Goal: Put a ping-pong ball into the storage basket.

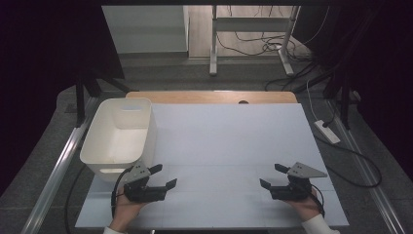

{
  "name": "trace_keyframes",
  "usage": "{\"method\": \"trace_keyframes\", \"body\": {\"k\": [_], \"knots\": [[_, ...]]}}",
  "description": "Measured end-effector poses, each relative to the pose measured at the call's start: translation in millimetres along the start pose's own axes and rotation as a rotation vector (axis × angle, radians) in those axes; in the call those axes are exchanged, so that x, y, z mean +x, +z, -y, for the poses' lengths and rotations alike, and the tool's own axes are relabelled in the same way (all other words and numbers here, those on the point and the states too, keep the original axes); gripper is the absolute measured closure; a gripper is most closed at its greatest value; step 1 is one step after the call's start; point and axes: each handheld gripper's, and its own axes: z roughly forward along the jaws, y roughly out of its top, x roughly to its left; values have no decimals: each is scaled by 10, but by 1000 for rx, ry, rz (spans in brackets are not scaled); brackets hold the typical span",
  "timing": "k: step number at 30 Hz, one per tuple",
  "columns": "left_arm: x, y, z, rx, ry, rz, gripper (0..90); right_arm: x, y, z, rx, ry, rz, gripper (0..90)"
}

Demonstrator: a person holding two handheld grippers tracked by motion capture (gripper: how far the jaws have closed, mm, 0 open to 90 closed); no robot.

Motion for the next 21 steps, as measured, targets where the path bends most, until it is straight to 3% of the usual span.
{"method": "trace_keyframes", "body": {"k": [5,21], "knots": [[43,37,76,7,1,17,225,24,-6,15,0,-4,-7,152],[47,58,69,6,0,28,224,68,31,16,18,-18,-6,150]]}}
